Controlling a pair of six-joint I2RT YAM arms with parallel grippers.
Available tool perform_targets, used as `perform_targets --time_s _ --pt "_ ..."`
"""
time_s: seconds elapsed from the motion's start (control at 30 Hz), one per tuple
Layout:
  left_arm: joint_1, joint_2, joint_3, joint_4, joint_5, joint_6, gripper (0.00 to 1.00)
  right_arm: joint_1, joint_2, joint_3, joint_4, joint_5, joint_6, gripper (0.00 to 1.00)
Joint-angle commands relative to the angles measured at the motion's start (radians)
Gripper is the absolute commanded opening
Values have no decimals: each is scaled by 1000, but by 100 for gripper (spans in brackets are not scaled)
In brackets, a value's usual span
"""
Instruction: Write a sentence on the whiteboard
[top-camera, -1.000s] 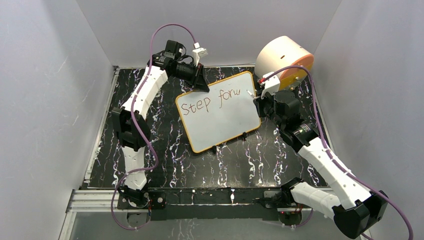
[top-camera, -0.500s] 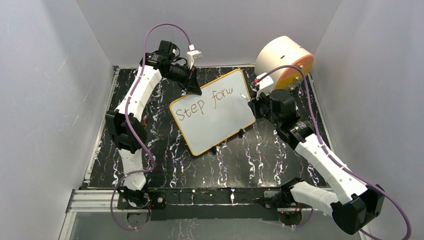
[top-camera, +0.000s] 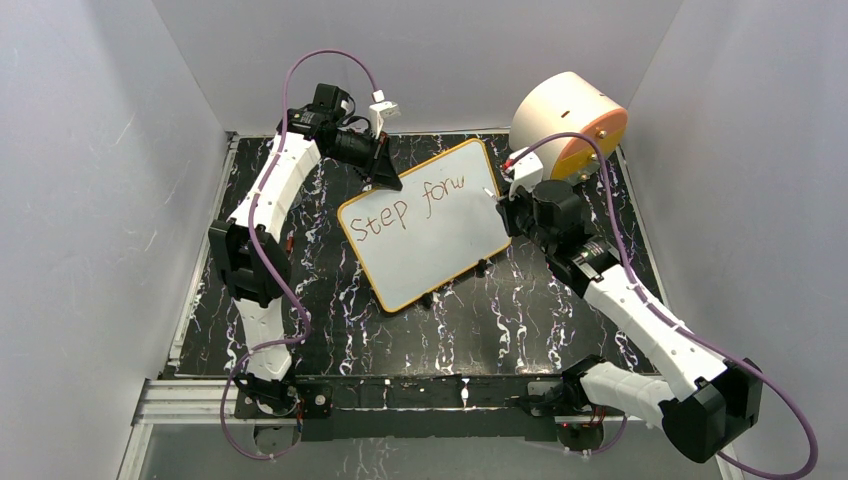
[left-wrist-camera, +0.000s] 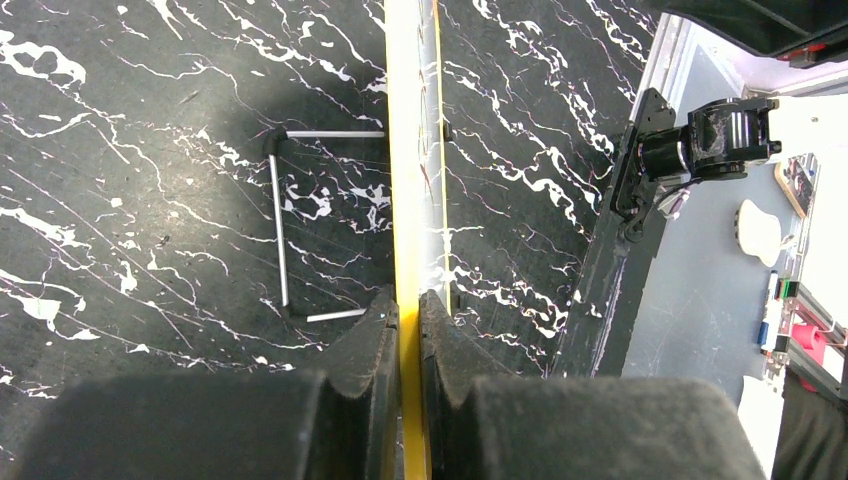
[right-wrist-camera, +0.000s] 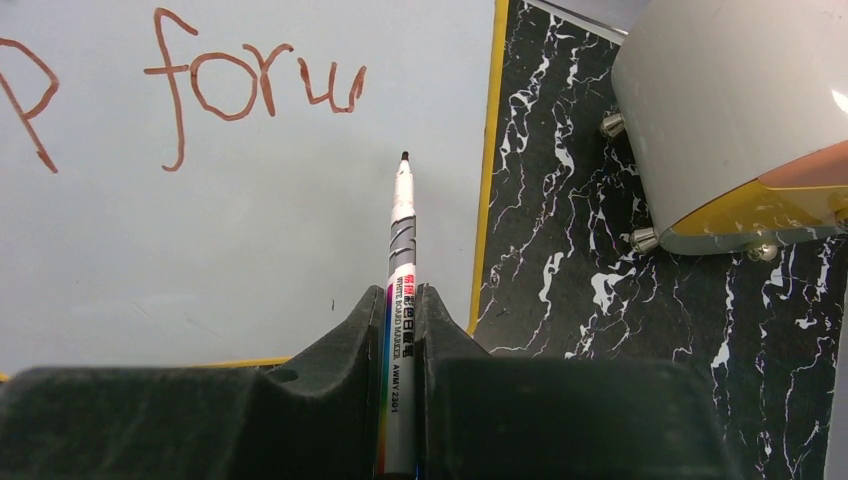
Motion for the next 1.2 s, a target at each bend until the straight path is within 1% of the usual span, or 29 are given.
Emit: perform_targets --time_s 0.0,0.13,0.4,0.83,1.17 --pt "-1 -6 -40 1 13 47 0 3 8 1 89 49 -19 0" --pt "-5 -11 -66 35 15 33 0 2 26 9 92 64 -28 0" --pt "-14 -6 -65 39 10 34 0 1 77 50 102 36 -45 0" --pt "-29 2 -64 39 1 40 0 1 136 97 181 23 -79 0" --pt "-32 -1 -64 40 -4 43 0 2 172 118 182 -9 -93 0"
